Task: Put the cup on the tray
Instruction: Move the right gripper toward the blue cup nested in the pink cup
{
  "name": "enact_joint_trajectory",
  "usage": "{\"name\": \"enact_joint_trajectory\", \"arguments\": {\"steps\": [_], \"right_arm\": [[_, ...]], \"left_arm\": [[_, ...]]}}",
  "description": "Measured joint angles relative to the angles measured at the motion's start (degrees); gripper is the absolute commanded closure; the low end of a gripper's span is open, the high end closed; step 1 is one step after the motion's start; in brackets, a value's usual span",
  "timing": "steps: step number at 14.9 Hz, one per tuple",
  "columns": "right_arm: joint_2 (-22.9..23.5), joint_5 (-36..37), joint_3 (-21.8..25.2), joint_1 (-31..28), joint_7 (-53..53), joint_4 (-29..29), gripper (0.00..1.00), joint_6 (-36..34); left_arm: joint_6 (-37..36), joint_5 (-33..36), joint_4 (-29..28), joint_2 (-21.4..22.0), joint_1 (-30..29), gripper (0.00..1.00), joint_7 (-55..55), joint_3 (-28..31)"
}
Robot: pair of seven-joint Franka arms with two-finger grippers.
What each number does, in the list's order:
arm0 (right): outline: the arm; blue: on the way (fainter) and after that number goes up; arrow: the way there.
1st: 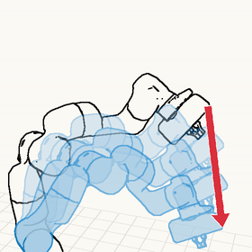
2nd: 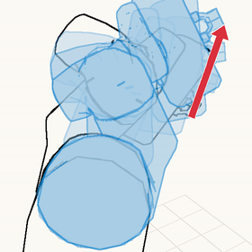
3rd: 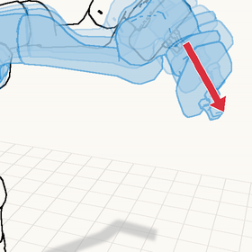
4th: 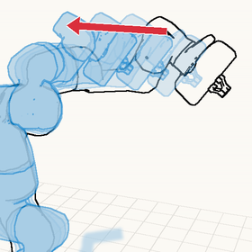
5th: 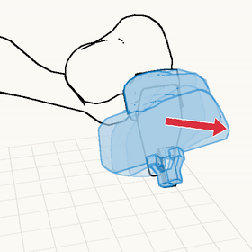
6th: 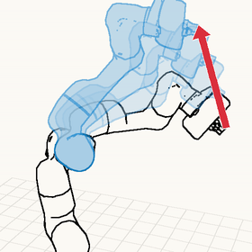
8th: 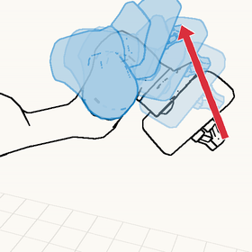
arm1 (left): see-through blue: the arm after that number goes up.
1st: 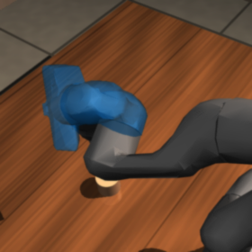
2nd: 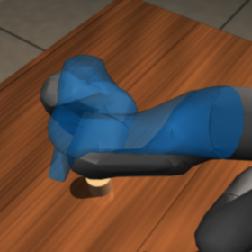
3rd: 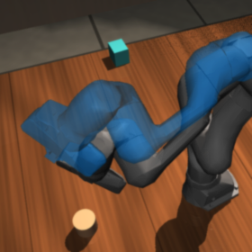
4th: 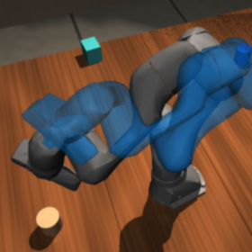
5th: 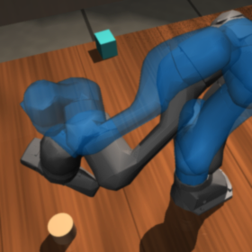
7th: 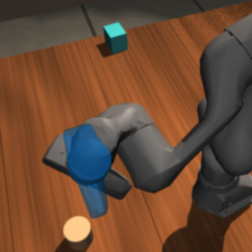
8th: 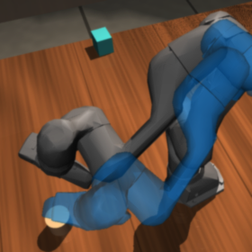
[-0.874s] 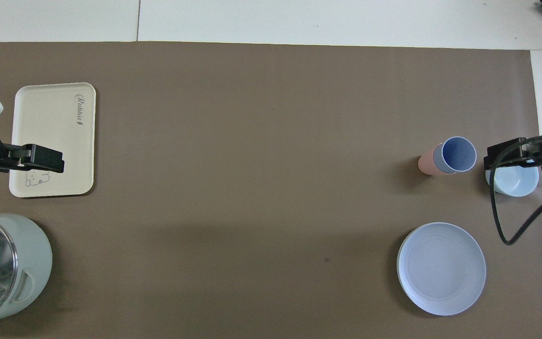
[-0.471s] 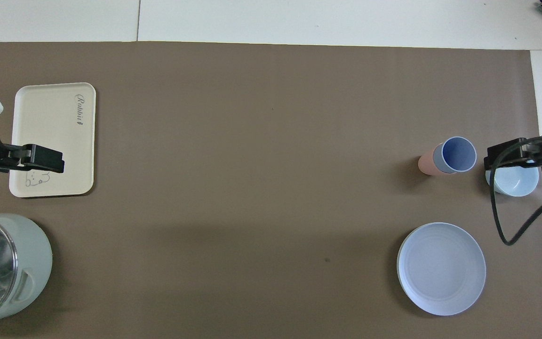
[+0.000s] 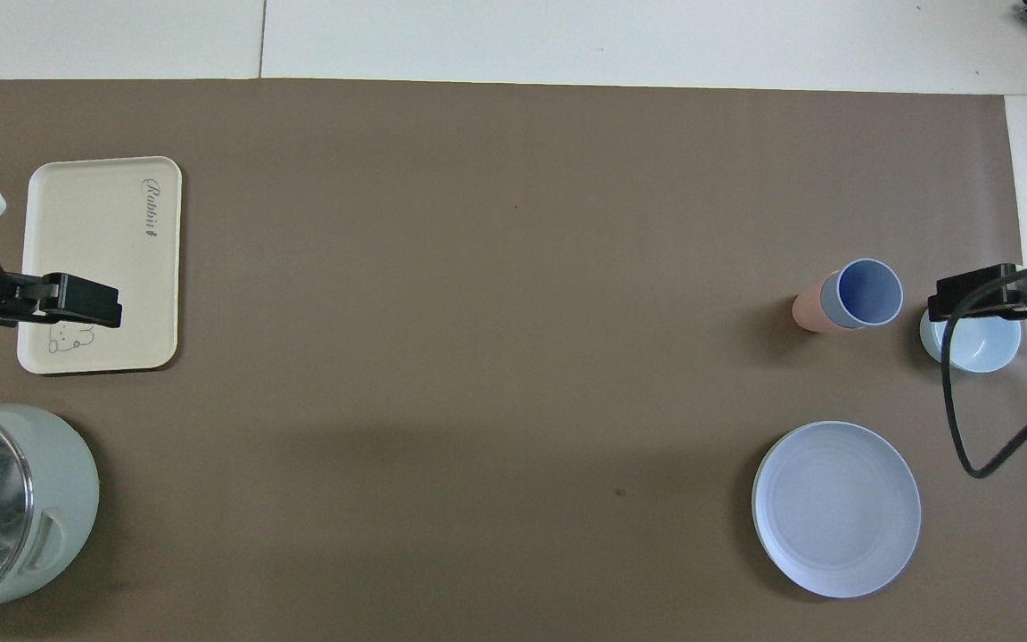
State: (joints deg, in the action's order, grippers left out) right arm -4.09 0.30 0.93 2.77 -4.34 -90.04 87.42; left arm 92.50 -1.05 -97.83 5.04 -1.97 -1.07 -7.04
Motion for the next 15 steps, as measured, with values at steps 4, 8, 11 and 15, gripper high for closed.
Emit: {"name": "enact_joint_trajectory", "arguments": {"steps": [4, 8, 11, 15], "right_arm": [[0.01, 0.0, 0.26, -0.25, -1.85, -0.84, 0.07, 2.49], [0.16, -0.02, 0.65, -3.44, -10.41, -1.62, 0.1, 4.87], [1.39, -2.72, 0.74, -6.54, -19.22, -2.01, 0.12, 5.91], [5.92, -5.39, 0.94, -11.96, -25.72, -2.47, 0.14, 10.81]], "left_arm": [[0.0, 0.0, 0.0, 0.0, 0.0, 0.0, 0.0, 0.0], [0.0, 0.0, 0.0, 0.0, 0.0, 0.0, 0.0, 0.0], [0.0, 0.0, 0.0, 0.0, 0.0, 0.0, 0.0, 0.0], [0.0, 0.0, 0.0, 0.0, 0.0, 0.0, 0.0, 0.0]]}}
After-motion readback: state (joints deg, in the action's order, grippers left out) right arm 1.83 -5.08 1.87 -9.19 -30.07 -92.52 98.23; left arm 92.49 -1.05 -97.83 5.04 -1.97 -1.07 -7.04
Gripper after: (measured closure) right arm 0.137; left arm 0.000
